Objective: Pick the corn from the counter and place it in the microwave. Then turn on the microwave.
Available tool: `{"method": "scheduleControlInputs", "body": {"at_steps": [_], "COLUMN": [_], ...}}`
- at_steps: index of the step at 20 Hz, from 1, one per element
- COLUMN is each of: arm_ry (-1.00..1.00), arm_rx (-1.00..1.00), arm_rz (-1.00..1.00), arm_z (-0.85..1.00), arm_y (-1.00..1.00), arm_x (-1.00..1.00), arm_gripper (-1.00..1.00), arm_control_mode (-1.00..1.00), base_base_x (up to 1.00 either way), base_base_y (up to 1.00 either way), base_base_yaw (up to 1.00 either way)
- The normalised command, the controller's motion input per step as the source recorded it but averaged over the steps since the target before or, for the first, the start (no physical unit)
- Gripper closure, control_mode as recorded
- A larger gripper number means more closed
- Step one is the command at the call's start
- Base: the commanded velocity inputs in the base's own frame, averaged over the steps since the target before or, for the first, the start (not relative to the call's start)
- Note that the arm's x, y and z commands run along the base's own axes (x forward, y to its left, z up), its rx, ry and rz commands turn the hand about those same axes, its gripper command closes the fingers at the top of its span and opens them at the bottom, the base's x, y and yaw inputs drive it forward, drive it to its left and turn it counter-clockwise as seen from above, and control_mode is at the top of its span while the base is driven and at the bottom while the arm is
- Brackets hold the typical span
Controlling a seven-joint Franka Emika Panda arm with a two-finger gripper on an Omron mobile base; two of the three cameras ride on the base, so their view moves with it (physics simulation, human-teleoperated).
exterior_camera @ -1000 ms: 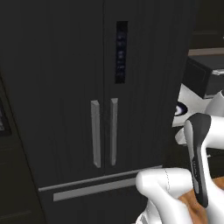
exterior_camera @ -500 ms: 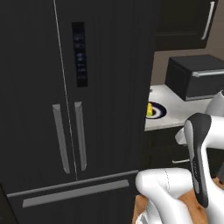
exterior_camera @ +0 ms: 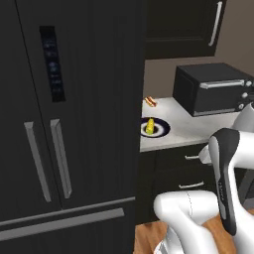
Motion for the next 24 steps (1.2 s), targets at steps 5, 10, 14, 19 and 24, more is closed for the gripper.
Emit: {"method": "scheduleControlInputs", "body": {"at_steps": [5, 10, 14, 19, 24], "arm_ry": [0.00, 0.00, 0.00, 0.00, 0.00], "arm_rx": [0.00, 0.00, 0.00, 0.00, 0.00], "arm_rz": [0.00, 0.00, 0.00, 0.00, 0.00], "arm_z": [0.00, 0.00, 0.00, 0.00, 0.00], "arm_y": [0.00, 0.00, 0.00, 0.00, 0.00], "arm_x": [0.00, 0.00, 0.00, 0.00, 0.00], "arm_gripper": [-1.00, -1.00, -1.00, -1.00, -1.00], "arm_control_mode": [1.00, 1.00, 1.00, 1.00, 1.00], "base_base_x": [0.16, 0.36, 0.34, 0.39, 0.10], "base_base_y": [-0.49, -0.29, -0.29, -0.18, -0.33], "base_base_yaw": [0.00, 0.00, 0.00, 0.00, 0.00]}}
